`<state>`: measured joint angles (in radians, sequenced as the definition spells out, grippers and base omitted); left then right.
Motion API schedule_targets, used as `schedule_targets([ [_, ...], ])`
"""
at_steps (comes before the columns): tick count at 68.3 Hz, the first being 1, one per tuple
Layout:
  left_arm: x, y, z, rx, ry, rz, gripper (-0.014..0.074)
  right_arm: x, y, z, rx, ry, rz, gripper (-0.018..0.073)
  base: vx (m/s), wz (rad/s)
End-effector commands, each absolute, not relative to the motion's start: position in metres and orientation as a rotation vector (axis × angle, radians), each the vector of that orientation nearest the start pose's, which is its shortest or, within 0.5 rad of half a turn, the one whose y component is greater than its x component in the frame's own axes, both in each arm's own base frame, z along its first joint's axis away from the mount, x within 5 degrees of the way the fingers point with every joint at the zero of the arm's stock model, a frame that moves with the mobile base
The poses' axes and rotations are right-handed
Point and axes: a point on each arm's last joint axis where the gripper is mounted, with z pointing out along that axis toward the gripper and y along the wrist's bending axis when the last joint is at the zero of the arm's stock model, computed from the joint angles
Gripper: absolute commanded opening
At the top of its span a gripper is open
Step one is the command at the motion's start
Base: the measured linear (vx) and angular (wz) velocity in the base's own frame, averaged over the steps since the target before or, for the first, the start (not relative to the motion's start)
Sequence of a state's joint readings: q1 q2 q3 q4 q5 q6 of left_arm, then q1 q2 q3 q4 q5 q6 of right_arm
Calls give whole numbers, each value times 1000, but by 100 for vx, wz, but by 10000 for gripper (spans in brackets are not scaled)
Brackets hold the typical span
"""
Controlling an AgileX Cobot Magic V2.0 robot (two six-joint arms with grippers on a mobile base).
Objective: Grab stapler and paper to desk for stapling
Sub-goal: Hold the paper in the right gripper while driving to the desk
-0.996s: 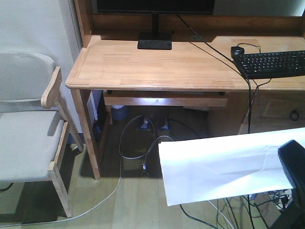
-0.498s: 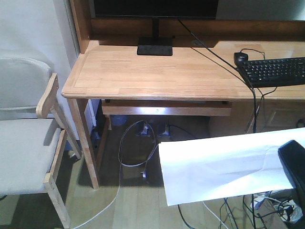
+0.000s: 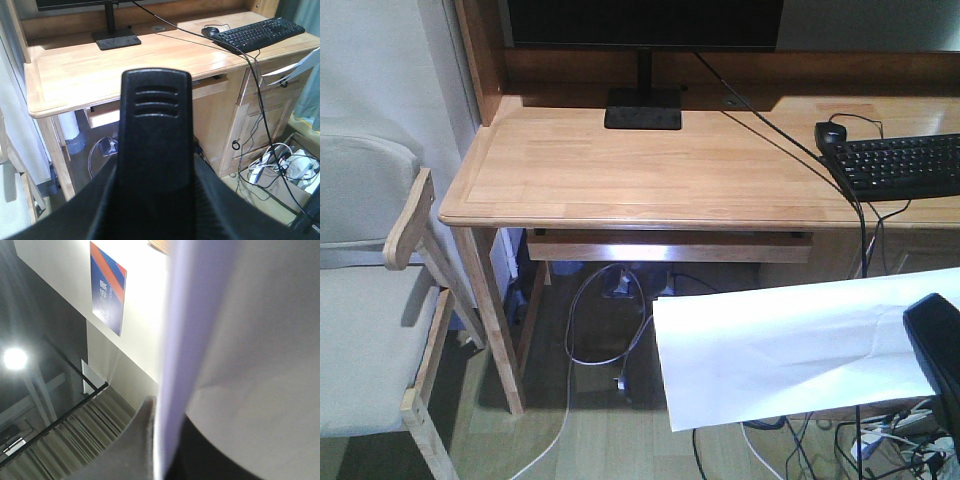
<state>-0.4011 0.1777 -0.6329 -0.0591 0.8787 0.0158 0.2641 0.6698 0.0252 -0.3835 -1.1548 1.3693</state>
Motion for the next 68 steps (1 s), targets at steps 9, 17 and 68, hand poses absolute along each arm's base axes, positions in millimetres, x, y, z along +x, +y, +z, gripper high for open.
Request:
schedule_targets([
  [9, 17, -12, 347, 366, 1759, -356, -6, 75, 53, 249, 165, 1082, 1542, -1, 10, -1],
  [17, 17, -12, 347, 366, 1759, -356, -6, 75, 53, 249, 165, 1082, 1542, -1, 10, -1],
  [68, 17, -12, 347, 366, 1759, -356, -6, 75, 53, 249, 165, 1082, 1542, -1, 9, -3],
])
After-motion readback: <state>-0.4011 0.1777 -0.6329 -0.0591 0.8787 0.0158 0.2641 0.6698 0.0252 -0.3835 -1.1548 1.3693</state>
